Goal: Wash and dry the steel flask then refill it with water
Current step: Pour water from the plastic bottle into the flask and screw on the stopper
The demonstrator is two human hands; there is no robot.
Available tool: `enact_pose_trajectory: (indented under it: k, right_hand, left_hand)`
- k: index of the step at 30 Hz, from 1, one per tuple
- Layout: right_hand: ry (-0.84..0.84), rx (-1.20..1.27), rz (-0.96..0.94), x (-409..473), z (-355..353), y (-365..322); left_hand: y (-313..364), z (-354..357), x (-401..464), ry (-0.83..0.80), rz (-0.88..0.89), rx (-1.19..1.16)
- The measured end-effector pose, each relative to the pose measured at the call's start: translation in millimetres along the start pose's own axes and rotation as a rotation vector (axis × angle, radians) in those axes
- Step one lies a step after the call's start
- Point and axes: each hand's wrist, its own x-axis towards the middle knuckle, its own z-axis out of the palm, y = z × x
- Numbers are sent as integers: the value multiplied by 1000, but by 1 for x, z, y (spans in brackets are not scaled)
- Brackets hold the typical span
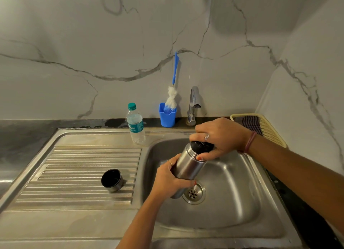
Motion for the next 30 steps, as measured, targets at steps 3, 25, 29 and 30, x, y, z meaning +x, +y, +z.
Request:
enact_pose_trajectory:
  k: [3,25,29,30]
  right_hand:
    - [11,-32,174,4,1,-7]
    - [88,47,-70,3,-4,-5]
    - [63,-57,47,5,-5,-12]
    - [55,-80,88,6,-5,-14]
  left_hand:
    - [3,3,-2,44,0,7]
    - [15,-8,-7,-129,27,-11]
    - [14,0,-10,-28,60,-12]
    - [13,1,-11,-6,68,-9]
